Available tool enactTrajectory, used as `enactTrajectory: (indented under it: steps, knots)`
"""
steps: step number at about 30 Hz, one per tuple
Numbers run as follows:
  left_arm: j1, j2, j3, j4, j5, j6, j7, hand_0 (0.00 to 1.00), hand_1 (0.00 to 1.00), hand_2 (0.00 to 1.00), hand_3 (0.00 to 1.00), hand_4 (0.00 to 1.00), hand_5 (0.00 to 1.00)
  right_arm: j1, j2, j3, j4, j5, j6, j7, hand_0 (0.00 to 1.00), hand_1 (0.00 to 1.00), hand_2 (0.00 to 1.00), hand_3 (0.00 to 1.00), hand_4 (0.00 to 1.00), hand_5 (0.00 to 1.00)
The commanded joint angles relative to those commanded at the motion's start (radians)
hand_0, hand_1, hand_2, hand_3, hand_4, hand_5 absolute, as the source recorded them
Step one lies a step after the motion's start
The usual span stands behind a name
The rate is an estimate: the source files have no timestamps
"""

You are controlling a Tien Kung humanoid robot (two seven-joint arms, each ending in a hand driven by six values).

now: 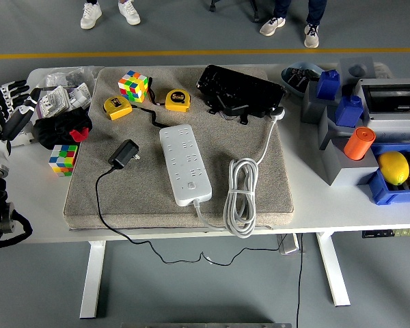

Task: Put the plug near the board,insert it into the board,press the button,pull the plug out

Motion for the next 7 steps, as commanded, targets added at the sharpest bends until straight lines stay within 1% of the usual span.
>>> enactTrajectory:
  steps: [7]
  knots:
    - [0.001,0.000,-0.001,-0.002,-0.002,0.000,-0.003,0.764,0.727,0.740,0.711,0.874,0.556,0.001,0.003,-0.002,0.000,0.001,-0.001,0.000,0.699,0.702,0.684,0.578,0.998,0.563]
